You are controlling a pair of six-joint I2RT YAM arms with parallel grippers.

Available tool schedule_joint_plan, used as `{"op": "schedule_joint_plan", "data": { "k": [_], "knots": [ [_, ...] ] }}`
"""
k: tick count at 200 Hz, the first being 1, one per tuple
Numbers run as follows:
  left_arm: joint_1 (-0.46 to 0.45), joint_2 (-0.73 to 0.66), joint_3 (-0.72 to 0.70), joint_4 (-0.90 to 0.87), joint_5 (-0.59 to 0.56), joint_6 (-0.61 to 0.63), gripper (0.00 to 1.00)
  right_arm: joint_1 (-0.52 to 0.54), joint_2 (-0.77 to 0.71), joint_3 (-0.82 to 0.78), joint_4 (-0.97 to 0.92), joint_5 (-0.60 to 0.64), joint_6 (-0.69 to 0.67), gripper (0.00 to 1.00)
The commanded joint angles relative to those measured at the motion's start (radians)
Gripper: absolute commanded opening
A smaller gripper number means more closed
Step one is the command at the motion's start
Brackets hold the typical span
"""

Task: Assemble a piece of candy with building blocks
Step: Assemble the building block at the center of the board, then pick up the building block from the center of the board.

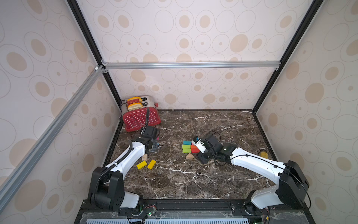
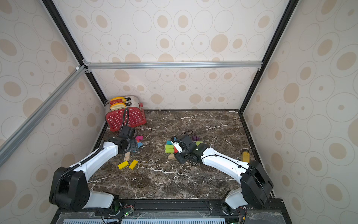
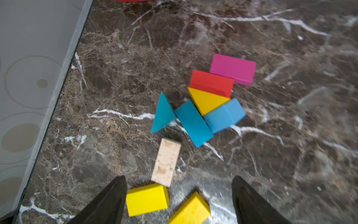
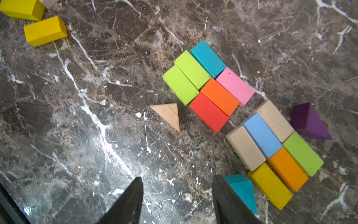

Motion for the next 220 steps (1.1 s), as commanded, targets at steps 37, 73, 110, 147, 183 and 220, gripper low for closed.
{"op": "schedule_joint_plan", "data": {
  "k": [37, 73, 110, 147, 183, 220],
  "knots": [
    [0.163, 0.159, 0.062, 0.089, 0.107, -0.015, 0.73, -0.01, -0.052, -0.051, 0.031, -0.009, -0.009, 0.61],
    [0.169, 0.216, 0.064, 0.128, 0.181, 0.006, 0.69, -0.011, -0.043, -0.057, 0.041, -0.027, -0.008, 0.61],
    [0.169, 0.262, 0.085, 0.114, 0.178, 0.02, 0.64, -0.014, -0.034, -0.066, 0.048, -0.036, -0.007, 0.61],
    [0.169, 0.262, 0.079, 0.104, 0.161, 0.021, 0.55, -0.013, -0.025, -0.074, 0.053, -0.042, -0.004, 0.61],
    [0.17, 0.272, 0.09, 0.092, 0.157, 0.021, 0.46, -0.014, -0.013, -0.074, 0.051, -0.045, -0.003, 0.61],
    [0.169, 0.274, 0.097, 0.086, 0.136, 0.023, 0.43, -0.014, -0.011, -0.075, 0.053, -0.045, -0.003, 0.61]
  ]
}}
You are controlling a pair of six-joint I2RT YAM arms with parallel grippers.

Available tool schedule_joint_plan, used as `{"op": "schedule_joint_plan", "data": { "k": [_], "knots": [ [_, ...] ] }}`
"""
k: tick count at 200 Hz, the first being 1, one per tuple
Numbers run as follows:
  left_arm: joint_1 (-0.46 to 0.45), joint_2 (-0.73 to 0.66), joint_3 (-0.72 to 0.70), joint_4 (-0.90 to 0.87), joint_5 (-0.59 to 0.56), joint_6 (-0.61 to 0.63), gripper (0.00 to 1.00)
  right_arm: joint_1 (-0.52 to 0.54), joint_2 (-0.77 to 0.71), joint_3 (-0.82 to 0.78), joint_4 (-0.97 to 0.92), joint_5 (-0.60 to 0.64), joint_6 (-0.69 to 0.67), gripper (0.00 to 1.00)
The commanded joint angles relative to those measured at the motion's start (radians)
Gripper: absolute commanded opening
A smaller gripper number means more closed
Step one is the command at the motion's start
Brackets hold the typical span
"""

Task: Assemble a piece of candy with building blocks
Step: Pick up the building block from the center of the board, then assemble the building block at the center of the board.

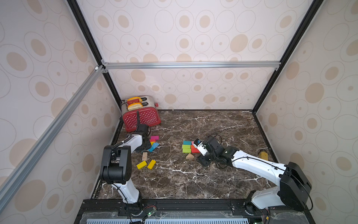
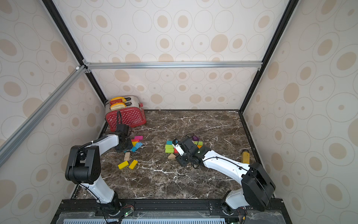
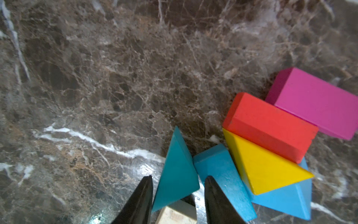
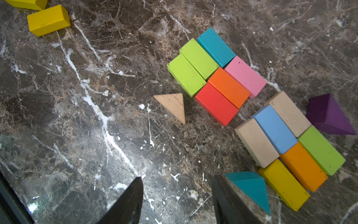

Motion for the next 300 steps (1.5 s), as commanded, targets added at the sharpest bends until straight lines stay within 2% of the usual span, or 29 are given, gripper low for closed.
{"op": "schedule_joint_plan", "data": {
  "k": [1, 88, 122, 209, 234, 263, 300],
  "knots": [
    [0.003, 0.013, 0.044, -0.022, -0.024, 0.003, 0.43, -0.007, 0.012, -0.015, 0.004, -0.01, 0.0, 0.61],
    [0.003, 0.021, 0.036, -0.019, -0.012, 0.002, 0.36, -0.007, 0.025, -0.015, 0.004, -0.014, 0.0, 0.6],
    [0.003, 0.026, 0.042, -0.024, -0.015, 0.0, 0.31, -0.007, 0.024, -0.018, 0.002, -0.015, 0.0, 0.6],
    [0.002, -0.078, 0.011, -0.034, -0.017, -0.001, 0.28, -0.007, 0.024, -0.023, 0.01, -0.018, 0.004, 0.6],
    [0.001, -0.142, 0.002, -0.026, 0.027, 0.005, 0.27, -0.007, 0.016, -0.029, 0.017, -0.006, 0.009, 0.6],
    [-0.079, -0.191, 0.054, -0.027, 0.054, 0.052, 0.27, -0.014, -0.003, -0.039, 0.025, 0.01, 0.019, 0.6],
    [-0.199, -0.13, 0.187, -0.011, 0.146, 0.164, 0.26, -0.037, -0.077, -0.072, 0.029, 0.048, 0.034, 0.6]
  ]
}}
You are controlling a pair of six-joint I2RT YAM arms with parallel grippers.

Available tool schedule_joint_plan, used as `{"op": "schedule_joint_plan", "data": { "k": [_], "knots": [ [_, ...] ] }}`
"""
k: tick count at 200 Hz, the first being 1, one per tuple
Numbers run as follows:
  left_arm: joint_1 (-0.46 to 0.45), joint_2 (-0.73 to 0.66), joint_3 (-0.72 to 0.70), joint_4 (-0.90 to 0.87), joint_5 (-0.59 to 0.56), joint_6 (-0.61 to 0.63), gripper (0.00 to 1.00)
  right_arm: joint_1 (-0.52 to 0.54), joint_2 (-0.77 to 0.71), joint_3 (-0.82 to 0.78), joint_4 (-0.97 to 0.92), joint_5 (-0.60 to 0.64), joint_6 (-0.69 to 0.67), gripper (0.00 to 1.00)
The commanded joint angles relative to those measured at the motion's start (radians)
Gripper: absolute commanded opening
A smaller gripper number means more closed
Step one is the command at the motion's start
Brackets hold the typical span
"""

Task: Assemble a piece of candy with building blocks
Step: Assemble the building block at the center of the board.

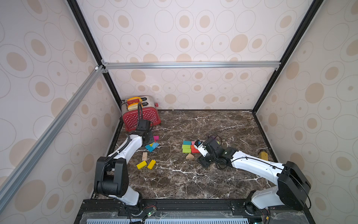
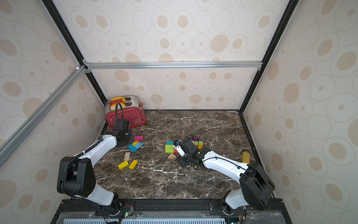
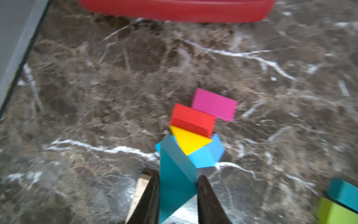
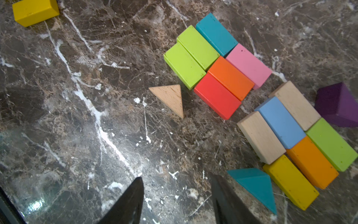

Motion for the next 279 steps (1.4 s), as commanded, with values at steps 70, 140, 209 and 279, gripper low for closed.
{"op": "schedule_joint_plan", "data": {
  "k": [70, 140, 209, 279],
  "knots": [
    [-0.225, 0.322, 0.436, -0.074, 0.24, 0.519, 0.26, -0.116, -0.249, -0.15, 0.014, 0.002, 0.084, 0.6],
    [-0.292, 0.546, 0.66, -0.146, 0.363, 0.835, 0.25, -0.12, -0.275, -0.188, 0.0, 0.006, 0.079, 0.59],
    [-0.328, 0.749, 0.931, -0.268, 0.441, 0.982, 0.25, -0.12, -0.254, -0.193, -0.006, 0.006, 0.07, 0.59],
    [-0.379, 0.854, 1.035, -0.361, 0.422, 1.136, 0.24, -0.12, -0.224, -0.199, -0.001, 0.009, 0.069, 0.59]
  ]
}}
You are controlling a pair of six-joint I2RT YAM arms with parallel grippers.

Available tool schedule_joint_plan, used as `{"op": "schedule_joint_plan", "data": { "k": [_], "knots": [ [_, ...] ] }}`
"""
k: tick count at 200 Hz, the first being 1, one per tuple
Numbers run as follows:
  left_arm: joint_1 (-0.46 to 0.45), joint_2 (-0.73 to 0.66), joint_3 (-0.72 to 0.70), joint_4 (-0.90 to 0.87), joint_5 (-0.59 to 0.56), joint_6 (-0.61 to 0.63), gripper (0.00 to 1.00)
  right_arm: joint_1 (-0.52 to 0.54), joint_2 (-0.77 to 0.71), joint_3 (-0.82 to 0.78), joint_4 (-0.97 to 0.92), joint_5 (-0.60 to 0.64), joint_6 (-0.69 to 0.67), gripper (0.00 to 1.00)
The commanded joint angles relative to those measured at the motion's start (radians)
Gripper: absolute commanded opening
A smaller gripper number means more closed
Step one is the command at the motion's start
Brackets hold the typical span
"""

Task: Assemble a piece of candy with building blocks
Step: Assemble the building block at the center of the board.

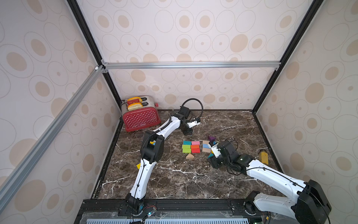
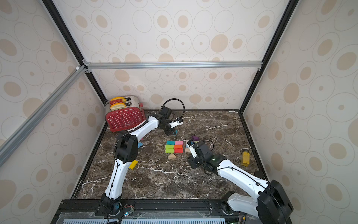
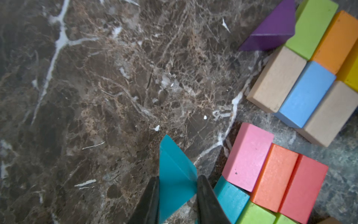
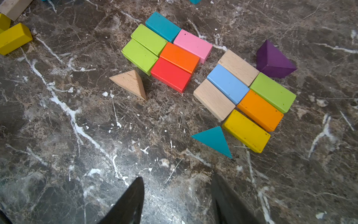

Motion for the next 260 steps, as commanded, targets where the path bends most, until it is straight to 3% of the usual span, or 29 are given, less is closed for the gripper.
{"op": "schedule_joint_plan", "data": {
  "k": [1, 105, 164, 194, 230, 260],
  "knots": [
    [-0.035, 0.022, 0.049, -0.072, 0.002, 0.106, 0.24, -0.003, 0.017, -0.019, -0.016, -0.003, 0.002, 0.59],
    [-0.051, 0.031, 0.053, -0.118, -0.073, 0.225, 0.23, -0.003, 0.034, -0.027, -0.007, -0.014, 0.002, 0.59],
    [-0.051, 0.044, 0.066, -0.14, -0.043, 0.26, 0.26, -0.004, 0.047, -0.027, -0.006, -0.016, 0.001, 0.59],
    [-0.051, 0.045, 0.064, -0.149, -0.042, 0.265, 0.33, -0.004, 0.052, -0.026, -0.005, -0.018, 0.001, 0.59],
    [-0.052, 0.042, 0.057, -0.147, -0.062, 0.273, 0.5, -0.003, 0.05, -0.027, -0.007, -0.016, 0.002, 0.59],
    [-0.051, 0.029, 0.054, -0.139, -0.073, 0.273, 0.53, -0.004, 0.054, -0.025, -0.008, -0.013, 0.0, 0.59]
  ]
}}
